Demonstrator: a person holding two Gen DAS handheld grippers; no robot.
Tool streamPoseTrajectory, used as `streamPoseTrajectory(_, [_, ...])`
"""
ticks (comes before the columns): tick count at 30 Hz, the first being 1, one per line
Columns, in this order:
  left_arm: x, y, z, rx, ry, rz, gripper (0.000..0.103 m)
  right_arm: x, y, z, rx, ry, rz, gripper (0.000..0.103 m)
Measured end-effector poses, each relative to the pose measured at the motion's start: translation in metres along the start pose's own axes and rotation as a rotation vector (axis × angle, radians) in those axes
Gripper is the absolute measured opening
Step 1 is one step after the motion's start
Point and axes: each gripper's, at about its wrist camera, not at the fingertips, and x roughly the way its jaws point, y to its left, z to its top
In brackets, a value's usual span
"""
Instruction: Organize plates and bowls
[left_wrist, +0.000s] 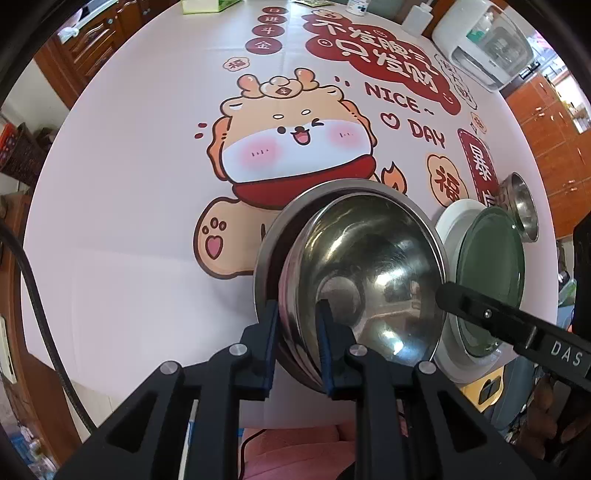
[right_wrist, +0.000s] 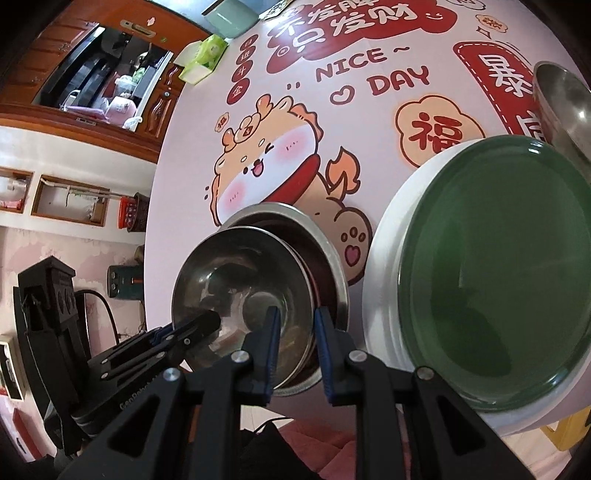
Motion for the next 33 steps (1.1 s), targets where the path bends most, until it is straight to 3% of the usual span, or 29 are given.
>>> streamPoseTrajectory(4, [-0.001, 0.0, 0.004, 0.026, -0.003, -0.014, 0.023, -0.004, 0.003, 0.002, 0.008, -0.04, 0.001, 0.02])
streamPoseTrajectory(6, [-0.002, -0.001, 0.006, 0.037, -0.011, -0.012, 0.031, -0.006, 0.003, 0.002, 0.017, -0.055, -0.005, 0.02])
streamPoseTrajectory(14, [-0.008, 0.001, 0.015, 0.071, -0.035, -0.042, 0.035, -0.018, -0.005, -0.001, 0.08, -0.122, -0.014, 0.02])
streamPoseTrajectory(18, [-0.011, -0.001, 0.018, 0.088, -0.061, -0.06, 0.051, -0.022, -0.013, -0.007, 0.11, -0.13, -0.043, 0.02])
streamPoseTrajectory(22, [-0.017, -0.009, 0.019, 0.118, -0.086, -0.071, 0.055, -0.028, -0.018, -0.012, 0.127, -0.15, -0.046, 0.021])
streamPoseTrajectory(33, [-0.039, -0.045, 0.023, 0.142, -0.17, -0.061, 0.061, -0.066, -0.036, -0.005, 0.089, -0.25, -0.088, 0.048])
